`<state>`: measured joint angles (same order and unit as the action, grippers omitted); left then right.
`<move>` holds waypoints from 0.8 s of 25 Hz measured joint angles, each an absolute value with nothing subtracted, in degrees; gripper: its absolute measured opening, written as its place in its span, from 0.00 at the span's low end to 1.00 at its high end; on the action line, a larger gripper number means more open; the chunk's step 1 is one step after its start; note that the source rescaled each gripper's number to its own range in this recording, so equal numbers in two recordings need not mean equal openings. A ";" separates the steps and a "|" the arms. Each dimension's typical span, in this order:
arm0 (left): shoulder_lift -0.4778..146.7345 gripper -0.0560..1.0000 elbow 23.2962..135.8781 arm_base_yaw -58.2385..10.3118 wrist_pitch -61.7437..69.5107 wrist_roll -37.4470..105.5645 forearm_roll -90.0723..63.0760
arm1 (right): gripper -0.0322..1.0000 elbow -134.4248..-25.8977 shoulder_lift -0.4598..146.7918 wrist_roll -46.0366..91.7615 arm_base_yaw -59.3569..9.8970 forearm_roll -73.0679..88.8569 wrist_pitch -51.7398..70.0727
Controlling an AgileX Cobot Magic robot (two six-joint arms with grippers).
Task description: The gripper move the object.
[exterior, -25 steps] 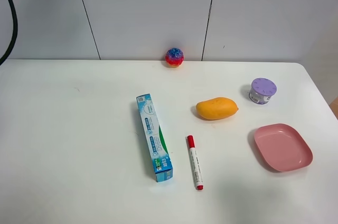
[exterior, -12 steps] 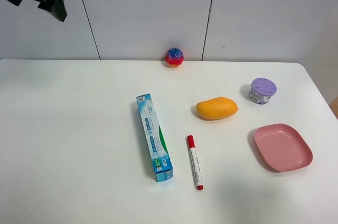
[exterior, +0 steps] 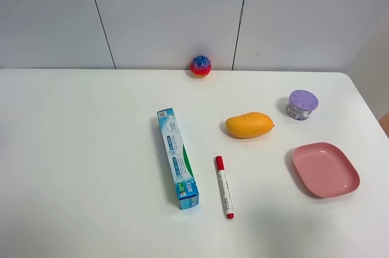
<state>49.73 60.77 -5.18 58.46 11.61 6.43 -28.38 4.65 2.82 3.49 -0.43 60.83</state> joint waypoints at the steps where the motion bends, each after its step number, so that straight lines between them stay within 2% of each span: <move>1: 46.17 1.00 58.12 -5.18 58.46 11.61 6.43 | 1.00 -28.38 4.65 2.82 3.49 -0.43 60.83; 9: 23.50 1.00 45.76 -5.18 57.96 11.61 6.49 | 1.00 -28.38 4.65 2.82 3.49 -0.43 60.83; 20: 5.18 1.00 43.79 -5.18 59.66 11.61 1.48 | 1.00 -28.38 4.65 2.82 3.49 -0.43 60.83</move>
<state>5.18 43.79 -5.18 59.66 11.61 1.48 -28.38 4.65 2.82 3.49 -0.43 60.83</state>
